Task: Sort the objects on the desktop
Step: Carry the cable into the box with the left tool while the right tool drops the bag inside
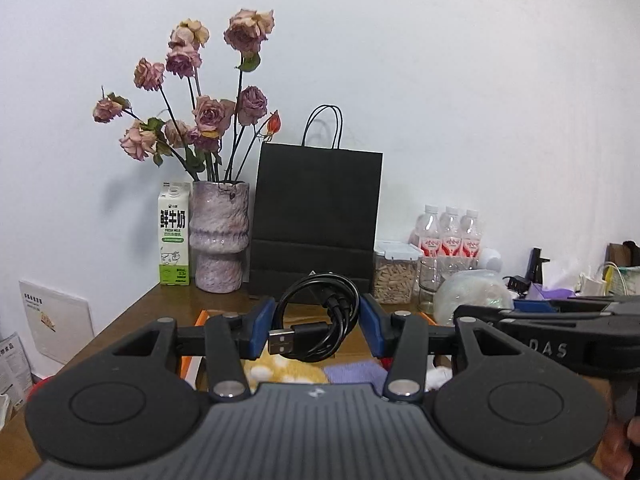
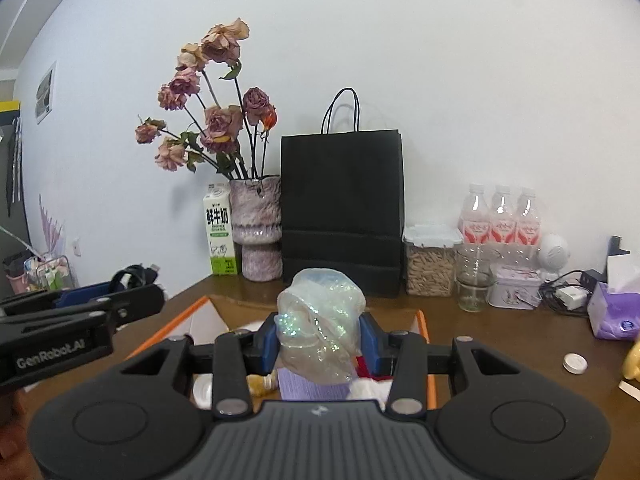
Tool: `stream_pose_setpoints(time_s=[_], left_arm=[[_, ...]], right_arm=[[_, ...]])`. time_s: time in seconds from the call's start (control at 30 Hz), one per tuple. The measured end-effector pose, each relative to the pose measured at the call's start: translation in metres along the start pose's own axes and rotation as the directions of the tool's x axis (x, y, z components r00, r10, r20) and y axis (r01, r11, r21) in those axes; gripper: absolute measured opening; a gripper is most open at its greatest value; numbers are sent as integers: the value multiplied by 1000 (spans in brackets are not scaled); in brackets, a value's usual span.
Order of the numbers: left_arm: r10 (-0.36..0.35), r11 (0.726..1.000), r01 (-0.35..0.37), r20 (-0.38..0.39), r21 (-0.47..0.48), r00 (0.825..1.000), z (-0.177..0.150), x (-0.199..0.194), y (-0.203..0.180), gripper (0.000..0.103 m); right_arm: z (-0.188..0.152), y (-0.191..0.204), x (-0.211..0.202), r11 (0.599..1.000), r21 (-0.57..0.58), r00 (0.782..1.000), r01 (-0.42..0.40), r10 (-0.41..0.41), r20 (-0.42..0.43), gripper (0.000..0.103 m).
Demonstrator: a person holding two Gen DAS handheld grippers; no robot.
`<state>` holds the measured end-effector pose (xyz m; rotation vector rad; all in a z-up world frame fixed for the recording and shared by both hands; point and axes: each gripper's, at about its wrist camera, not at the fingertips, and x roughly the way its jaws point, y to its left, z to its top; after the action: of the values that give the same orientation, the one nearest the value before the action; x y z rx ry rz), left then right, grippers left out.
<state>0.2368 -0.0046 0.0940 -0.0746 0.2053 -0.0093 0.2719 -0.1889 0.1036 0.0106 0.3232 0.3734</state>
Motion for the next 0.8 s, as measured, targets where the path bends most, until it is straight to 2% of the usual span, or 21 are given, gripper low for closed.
stream_pose_setpoints(time_s=[0.37, 0.53, 0.8], left_arm=[[48, 999, -50, -110, -10, 993, -20, 75, 15, 47], [72, 997, -73, -157, 1, 985, -33, 93, 20, 47], [74, 995, -59, -219, 76, 973, -53, 103, 12, 47]], right_arm=[[-19, -2, 69, 999, 39, 998, 14, -12, -61, 40], [-32, -7, 86, 999, 28, 994, 28, -25, -103, 40], [-50, -2, 101, 1000, -20, 986, 24, -27, -167, 41]])
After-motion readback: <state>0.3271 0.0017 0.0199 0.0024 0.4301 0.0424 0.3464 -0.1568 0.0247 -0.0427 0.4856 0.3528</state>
